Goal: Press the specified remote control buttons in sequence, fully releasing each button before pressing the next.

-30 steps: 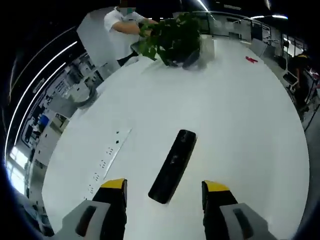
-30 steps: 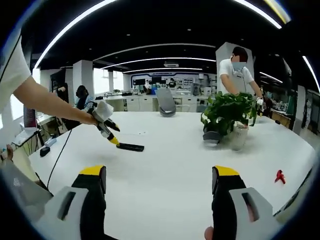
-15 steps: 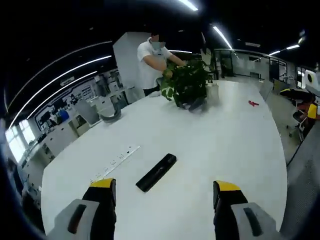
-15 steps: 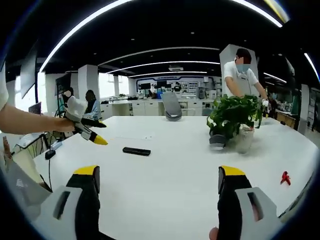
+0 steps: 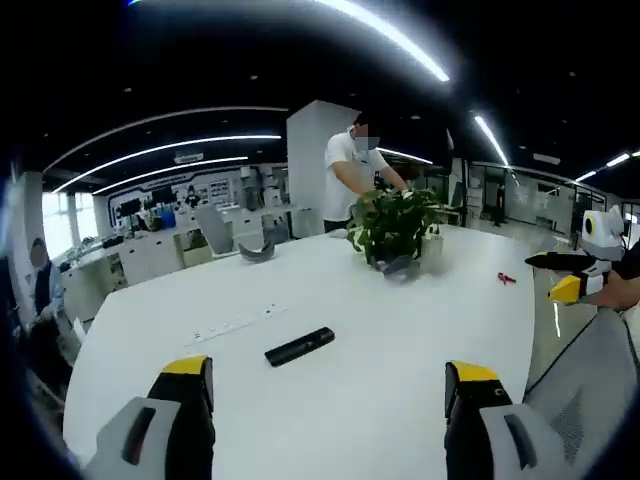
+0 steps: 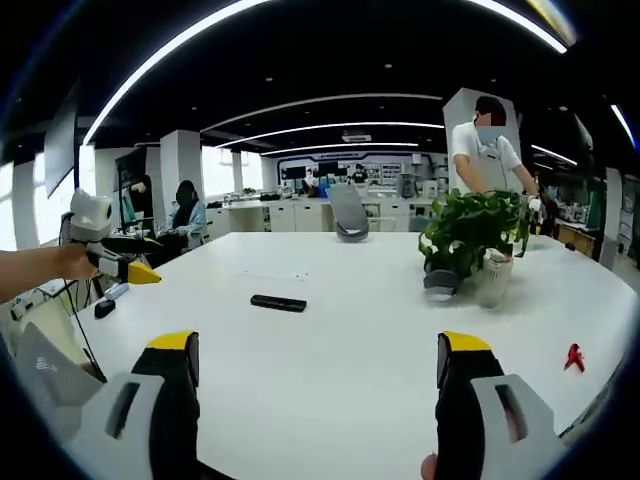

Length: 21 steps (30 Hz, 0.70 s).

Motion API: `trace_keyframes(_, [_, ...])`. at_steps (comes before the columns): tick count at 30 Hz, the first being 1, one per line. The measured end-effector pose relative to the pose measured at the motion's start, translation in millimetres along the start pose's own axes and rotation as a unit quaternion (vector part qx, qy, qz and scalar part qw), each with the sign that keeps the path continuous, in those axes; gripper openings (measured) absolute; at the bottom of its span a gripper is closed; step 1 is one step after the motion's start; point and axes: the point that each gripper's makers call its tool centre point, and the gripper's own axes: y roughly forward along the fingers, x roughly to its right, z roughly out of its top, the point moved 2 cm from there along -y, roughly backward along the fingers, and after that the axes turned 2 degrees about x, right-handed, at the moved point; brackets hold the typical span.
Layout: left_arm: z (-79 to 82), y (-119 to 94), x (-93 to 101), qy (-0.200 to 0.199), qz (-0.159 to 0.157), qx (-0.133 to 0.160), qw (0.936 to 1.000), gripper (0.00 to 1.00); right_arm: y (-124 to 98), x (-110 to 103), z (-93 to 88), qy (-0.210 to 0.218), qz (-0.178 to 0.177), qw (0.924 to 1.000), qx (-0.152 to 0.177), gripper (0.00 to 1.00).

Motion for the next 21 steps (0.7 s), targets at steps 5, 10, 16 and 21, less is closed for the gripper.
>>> trace_keyframes(5, [-1.4,-27,6.2,-0.006,0.03,0.019,0.9994,1.0,0,0,0.3,0.0,0.0,1.0,0.001,1.0])
trace_keyframes(10, [-5.3,-54,10.7,-0.009,0.075,0.041,0.9963,1.0,0,-1,-0.2,-0.004,0.002,1.0,-0.001,1.0])
trace_keyframes(16, [-35.8,-80,20.8,-0.016,0.118,0.02,0.9927,1.0,0,-2,0.5,-0.008,0.003,1.0,0.002,1.0])
trace_keyframes(21, [-40.2,-90,22.3,-0.007,0.142,0.022,0.9896,1.0,1,-4,-0.5,-0.018,0.005,0.9998,-0.002,1.0])
